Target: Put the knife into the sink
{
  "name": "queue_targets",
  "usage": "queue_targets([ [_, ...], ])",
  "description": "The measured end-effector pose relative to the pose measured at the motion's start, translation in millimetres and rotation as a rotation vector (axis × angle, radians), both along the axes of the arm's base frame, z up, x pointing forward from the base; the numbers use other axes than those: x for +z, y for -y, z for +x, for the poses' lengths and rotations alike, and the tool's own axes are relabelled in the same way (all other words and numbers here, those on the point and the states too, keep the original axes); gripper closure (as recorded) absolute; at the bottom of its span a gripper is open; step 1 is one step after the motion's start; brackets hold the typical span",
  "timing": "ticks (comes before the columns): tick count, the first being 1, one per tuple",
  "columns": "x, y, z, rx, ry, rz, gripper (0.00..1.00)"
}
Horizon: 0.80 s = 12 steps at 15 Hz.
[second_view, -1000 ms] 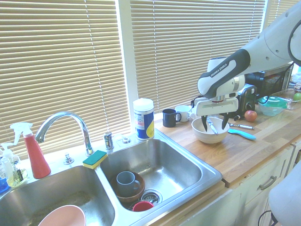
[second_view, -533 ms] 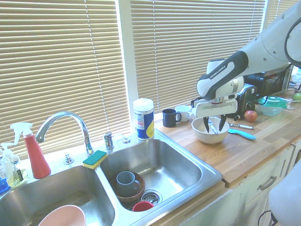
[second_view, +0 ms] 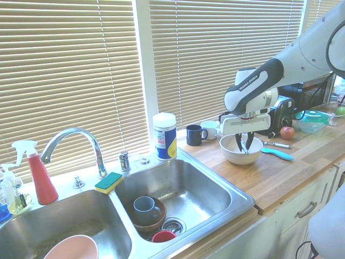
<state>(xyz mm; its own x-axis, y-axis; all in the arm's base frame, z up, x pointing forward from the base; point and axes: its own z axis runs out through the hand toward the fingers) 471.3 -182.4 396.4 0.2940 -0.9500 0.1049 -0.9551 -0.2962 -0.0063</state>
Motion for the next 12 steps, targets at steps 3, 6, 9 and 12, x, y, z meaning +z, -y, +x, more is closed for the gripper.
queue_targets([
  [3,0.3,-3.2,1.3,0.006,0.001,0.0,1.0],
  [6,3.2,-3.9,2.2,0.006,0.008,0.0,1.0],
  [9,27.1,-12.1,6.9,0.018,0.055,-0.003,1.0],
  [12,73.2,-56.0,15.7,0.089,0.112,0.003,1.0],
])
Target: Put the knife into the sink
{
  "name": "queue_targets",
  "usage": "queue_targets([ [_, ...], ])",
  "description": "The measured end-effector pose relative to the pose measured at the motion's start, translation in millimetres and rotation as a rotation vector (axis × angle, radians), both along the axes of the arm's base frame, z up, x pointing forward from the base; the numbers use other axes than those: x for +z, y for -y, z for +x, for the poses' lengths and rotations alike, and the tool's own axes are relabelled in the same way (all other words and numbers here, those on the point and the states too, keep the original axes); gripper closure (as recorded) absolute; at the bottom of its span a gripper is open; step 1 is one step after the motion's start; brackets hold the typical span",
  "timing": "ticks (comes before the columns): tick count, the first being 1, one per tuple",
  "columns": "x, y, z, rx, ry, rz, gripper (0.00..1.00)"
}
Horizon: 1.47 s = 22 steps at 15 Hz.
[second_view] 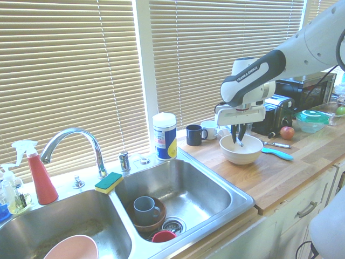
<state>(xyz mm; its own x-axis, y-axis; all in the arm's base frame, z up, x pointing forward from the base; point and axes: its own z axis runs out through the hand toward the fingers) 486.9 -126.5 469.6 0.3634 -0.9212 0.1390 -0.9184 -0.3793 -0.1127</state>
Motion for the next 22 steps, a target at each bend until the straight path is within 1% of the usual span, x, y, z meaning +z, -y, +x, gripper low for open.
queue_targets([
  [1,10.7,-22.9,2.6,0.036,0.007,-0.001,1.0],
  [3,15.8,-69.9,7.9,0.104,0.012,-0.005,1.0],
  [6,-7.2,-133.4,8.0,0.193,-0.004,-0.013,1.0],
  [9,-53.9,-177.0,0.1,0.245,-0.015,-0.023,1.0],
  [12,-105.7,-204.0,-5.2,0.276,-0.03,-0.022,1.0],
  [17,-188.1,-249.6,-10.9,0.329,-0.021,-0.008,1.0],
  [19,-223.0,-261.8,-11.6,0.328,-0.033,-0.004,1.0],
  [22,-260.3,-263.3,-5.9,0.301,-0.049,-0.008,1.0],
])
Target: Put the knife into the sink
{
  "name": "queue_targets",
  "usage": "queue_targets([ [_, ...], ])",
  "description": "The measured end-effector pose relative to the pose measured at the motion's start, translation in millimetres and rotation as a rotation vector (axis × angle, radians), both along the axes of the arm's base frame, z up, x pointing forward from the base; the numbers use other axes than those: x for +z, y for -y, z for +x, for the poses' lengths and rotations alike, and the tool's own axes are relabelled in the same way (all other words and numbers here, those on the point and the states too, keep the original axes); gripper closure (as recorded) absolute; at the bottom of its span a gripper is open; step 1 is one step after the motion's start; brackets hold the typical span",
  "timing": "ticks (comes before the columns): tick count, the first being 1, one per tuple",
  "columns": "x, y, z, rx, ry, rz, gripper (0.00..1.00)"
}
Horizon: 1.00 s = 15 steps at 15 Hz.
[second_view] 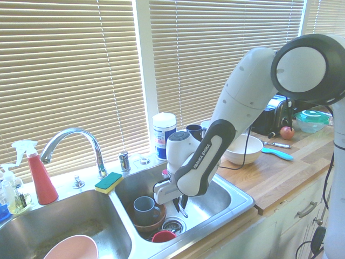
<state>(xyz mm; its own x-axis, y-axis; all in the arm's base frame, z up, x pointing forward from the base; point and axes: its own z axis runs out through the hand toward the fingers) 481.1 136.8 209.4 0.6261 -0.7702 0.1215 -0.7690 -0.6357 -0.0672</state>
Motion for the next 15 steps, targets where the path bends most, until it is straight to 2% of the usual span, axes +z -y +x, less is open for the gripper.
queue_targets([
  [6,-46.2,-0.5,14.1,-0.029,-0.021,-0.001,1.0],
  [7,-51.4,0.0,15.9,-0.039,-0.027,0.002,0.0],
  [15,-61.7,1.2,25.6,-0.069,-0.036,0.013,0.0],
])
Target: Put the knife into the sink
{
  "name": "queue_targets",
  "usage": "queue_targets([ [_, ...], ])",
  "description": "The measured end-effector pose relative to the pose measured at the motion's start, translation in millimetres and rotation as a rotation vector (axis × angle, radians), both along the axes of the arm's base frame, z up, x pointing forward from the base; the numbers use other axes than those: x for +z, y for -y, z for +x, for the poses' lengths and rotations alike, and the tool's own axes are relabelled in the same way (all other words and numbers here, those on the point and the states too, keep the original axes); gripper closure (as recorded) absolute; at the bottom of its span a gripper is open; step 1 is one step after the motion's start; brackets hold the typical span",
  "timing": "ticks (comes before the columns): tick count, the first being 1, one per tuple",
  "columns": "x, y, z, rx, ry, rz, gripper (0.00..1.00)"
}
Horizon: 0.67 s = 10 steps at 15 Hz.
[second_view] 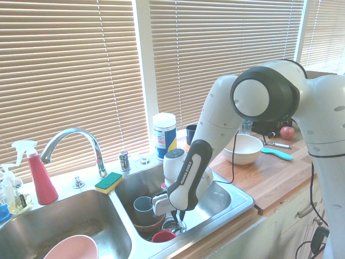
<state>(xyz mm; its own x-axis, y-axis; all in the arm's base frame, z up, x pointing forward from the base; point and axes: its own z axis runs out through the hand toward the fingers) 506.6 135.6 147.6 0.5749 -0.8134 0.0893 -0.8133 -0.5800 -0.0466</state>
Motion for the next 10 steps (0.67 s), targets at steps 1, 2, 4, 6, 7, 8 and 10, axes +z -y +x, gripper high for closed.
queue_targets([
  [1,0.0,-0.3,0.7,0.001,0.001,0.001,0.0],
  [2,-0.1,-0.4,1.0,0.003,0.0,0.001,0.0],
  [4,-0.1,0.4,1.2,0.004,0.001,0.0,0.0],
  [6,0.1,0.9,1.6,0.004,0.003,-0.001,0.0],
  [7,1.7,0.8,2.6,0.004,0.009,0.0,0.0],
  [8,6.7,0.2,4.6,0.006,0.019,0.001,0.0],
  [10,28.5,-1.3,10.7,0.016,0.053,0.005,0.0],
])
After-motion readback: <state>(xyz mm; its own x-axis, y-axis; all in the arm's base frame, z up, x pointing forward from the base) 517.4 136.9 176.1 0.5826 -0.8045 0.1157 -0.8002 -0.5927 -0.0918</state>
